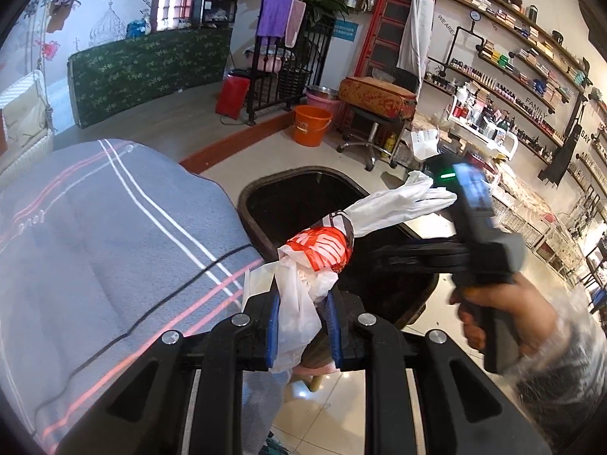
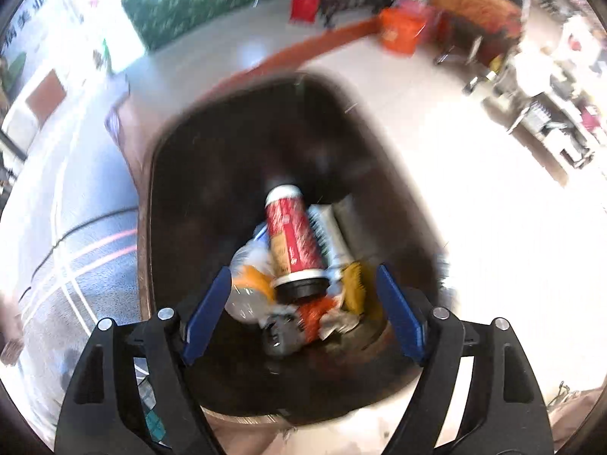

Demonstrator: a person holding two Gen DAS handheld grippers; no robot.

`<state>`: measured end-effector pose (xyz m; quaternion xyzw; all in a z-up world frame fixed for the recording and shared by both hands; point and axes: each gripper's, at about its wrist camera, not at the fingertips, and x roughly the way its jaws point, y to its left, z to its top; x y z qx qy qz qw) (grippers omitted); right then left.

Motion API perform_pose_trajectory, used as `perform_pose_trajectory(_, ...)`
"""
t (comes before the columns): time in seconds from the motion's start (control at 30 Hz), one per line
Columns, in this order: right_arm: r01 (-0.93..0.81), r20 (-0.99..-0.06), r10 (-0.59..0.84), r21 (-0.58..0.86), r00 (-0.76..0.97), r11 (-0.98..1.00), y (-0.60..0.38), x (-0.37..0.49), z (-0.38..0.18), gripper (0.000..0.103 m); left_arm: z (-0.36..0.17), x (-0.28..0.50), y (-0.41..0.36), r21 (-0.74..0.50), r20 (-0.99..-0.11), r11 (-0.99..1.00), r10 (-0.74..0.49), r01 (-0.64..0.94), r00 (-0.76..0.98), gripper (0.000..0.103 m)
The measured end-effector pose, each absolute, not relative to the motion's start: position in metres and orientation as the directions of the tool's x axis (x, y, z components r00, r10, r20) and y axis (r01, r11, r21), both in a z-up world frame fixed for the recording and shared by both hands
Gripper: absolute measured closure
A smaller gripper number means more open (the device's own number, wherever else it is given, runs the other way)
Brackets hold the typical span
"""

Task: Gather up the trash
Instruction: 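Carry the bottle to the bin and open the right gripper, then lower the white bag into the bin and open the left gripper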

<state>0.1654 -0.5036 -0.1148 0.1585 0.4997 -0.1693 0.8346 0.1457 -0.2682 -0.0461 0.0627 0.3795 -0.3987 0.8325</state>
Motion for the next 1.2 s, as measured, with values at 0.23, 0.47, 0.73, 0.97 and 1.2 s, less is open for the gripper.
perform_pose_trajectory(0.23,0.542,-0.775,-0.336,0.011,0.536,0.84,-0.507,0.105,-0.074,0.018,-0.056,0.151,-0.307,-0.226,-0.722,0.631,-0.619,0.742,0.307,0.082)
perform_pose_trajectory(0.47,0.663,-0.675,-0.516,-0.052,0.528,0.747,-0.524,0.061,-0.055,0.016,-0.076,0.162,-0.361,-0.237,-0.78,0.602,-0.585,0.762,0.22,0.082)
perform_pose_trajectory(0.73,0.713,-0.673,-0.537,-0.021,0.509,0.701,-0.544,0.036,-0.065,0.016,-0.113,0.177,-0.398,-0.255,-0.844,0.608,-0.52,0.752,0.134,0.082)
perform_pose_trajectory(0.97,0.72,-0.684,-0.525,-0.001,0.506,0.694,-0.547,0.029,-0.072,0.016,-0.147,0.193,-0.42,-0.263,-0.901,0.647,-0.431,0.716,0.058,0.082)
perform_pose_trajectory(1.2,0.714,-0.683,-0.532,-0.022,0.501,0.7,-0.543,0.032,-0.072,0.016,-0.152,0.19,-0.432,-0.252,-0.906,0.649,-0.418,0.718,0.06,0.037)
